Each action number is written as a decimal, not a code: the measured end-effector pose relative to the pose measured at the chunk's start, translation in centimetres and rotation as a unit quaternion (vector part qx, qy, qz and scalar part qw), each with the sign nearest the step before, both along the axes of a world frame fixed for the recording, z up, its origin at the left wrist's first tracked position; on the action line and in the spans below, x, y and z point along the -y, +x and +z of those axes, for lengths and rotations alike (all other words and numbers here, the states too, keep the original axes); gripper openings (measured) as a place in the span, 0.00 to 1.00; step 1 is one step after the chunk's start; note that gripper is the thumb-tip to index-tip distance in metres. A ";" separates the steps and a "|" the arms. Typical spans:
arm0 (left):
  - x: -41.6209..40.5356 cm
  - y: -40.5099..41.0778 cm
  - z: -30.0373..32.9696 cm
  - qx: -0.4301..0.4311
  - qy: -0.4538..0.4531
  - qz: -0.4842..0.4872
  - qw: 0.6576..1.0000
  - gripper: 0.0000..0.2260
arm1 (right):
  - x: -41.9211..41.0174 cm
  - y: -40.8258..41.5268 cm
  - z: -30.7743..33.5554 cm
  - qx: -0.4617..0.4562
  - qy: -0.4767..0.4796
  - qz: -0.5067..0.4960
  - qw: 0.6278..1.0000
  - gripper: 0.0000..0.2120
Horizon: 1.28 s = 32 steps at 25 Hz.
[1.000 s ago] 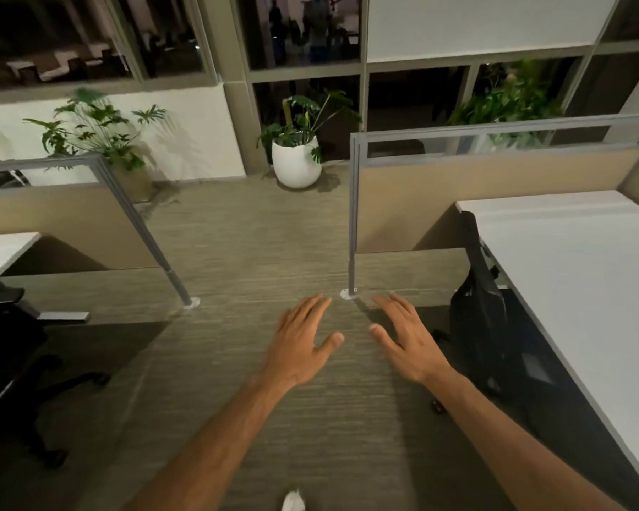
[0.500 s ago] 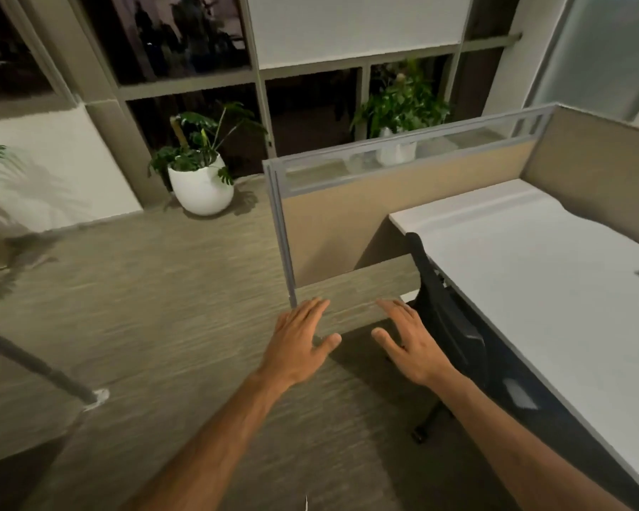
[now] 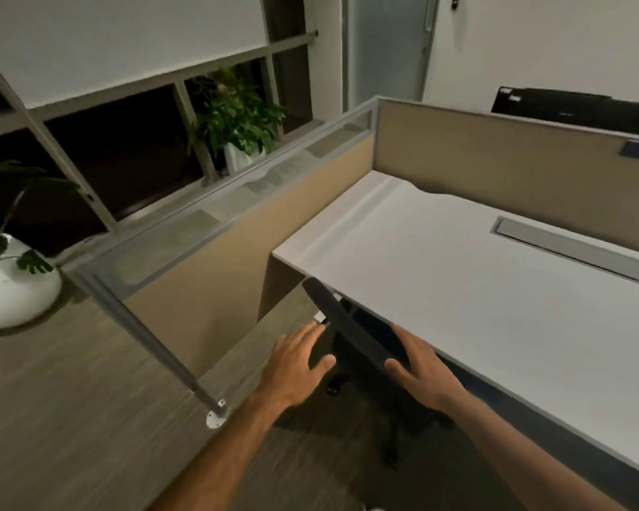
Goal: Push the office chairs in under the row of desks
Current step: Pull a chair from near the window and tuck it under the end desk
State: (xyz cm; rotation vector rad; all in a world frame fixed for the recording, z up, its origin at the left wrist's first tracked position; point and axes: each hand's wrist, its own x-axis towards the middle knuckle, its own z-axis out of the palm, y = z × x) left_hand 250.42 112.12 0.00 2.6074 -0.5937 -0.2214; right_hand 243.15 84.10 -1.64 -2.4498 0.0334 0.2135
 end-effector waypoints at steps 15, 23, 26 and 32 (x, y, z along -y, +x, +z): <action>4.7 20.9 -9.8 -0.041 0.233 -0.280 0.930 0.29 | -2.0 4.5 -7.9 -0.182 -0.035 -0.209 0.960 0.30; 5.2 23.2 -11.6 -0.021 0.241 -0.379 0.893 0.29 | -5.5 3.0 -10.2 -0.149 -0.128 -0.297 0.934 0.27; 5.3 22.5 -12.2 -0.006 0.260 -0.390 0.883 0.29 | -6.2 2.7 -10.0 -0.148 -0.123 -0.319 0.928 0.26; 4.5 20.6 -12.8 -0.002 0.276 -0.424 0.863 0.30 | -7.6 1.6 -10.0 -0.192 -0.130 -0.346 0.909 0.26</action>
